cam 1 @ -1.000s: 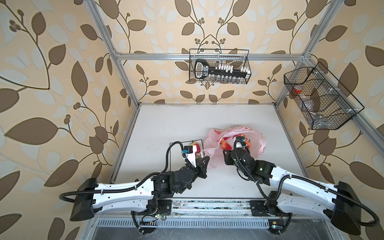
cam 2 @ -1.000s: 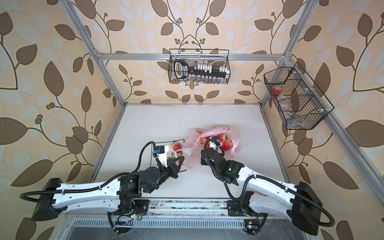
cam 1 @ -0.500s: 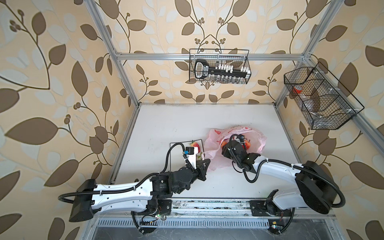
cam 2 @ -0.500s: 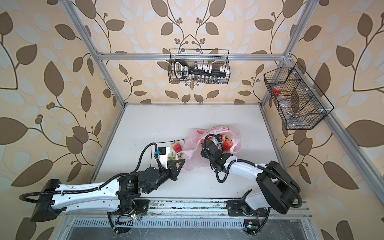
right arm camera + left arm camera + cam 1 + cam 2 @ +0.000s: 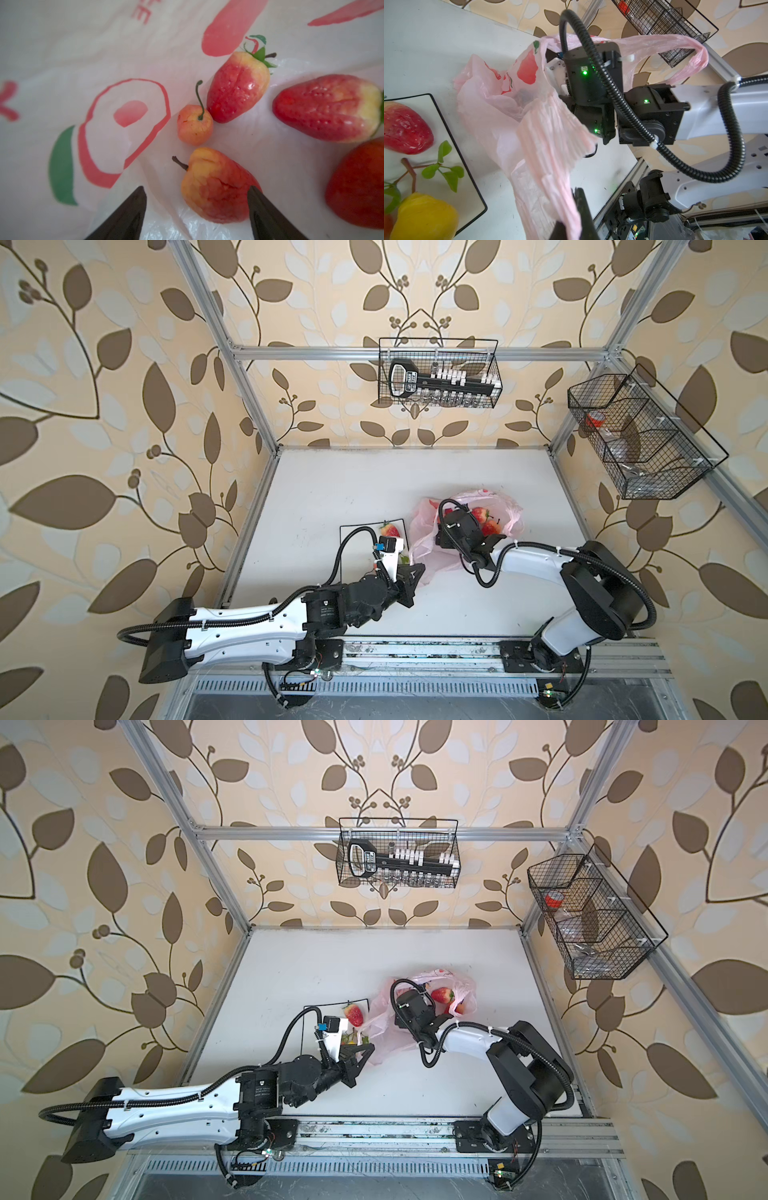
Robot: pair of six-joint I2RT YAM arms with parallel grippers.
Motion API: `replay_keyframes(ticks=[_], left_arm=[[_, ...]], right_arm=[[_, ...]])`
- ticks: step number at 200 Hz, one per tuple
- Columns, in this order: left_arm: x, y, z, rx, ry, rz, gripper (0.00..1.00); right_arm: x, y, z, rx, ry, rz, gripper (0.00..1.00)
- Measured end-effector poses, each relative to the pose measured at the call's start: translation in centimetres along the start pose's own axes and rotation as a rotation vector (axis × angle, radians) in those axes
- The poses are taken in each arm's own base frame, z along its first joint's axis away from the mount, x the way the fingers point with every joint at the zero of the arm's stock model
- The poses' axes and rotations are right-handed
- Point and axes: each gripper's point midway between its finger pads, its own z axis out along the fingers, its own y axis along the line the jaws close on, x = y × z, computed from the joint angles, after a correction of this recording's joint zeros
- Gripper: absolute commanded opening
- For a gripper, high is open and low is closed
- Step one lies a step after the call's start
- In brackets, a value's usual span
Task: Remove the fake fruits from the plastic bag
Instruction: 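Grasp the red-yellow pear with the right gripper and lift it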
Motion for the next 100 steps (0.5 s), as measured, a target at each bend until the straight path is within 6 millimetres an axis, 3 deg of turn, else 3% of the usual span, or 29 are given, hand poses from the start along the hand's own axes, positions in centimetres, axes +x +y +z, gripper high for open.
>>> replay_keyframes(ticks=[45,100], left_arm=[[0.3,0.0,0.0,0.000,0.013,0.019,0.00],[0.9,0.3,0.1,-0.008,0.040,0.039,0.00]], right_arm=[[0.4,0.5,2.1,0.026,0.043,-0.147,0.76],[1.8,-0.2,3.7,0.063,0.094,-0.207,0.66]])
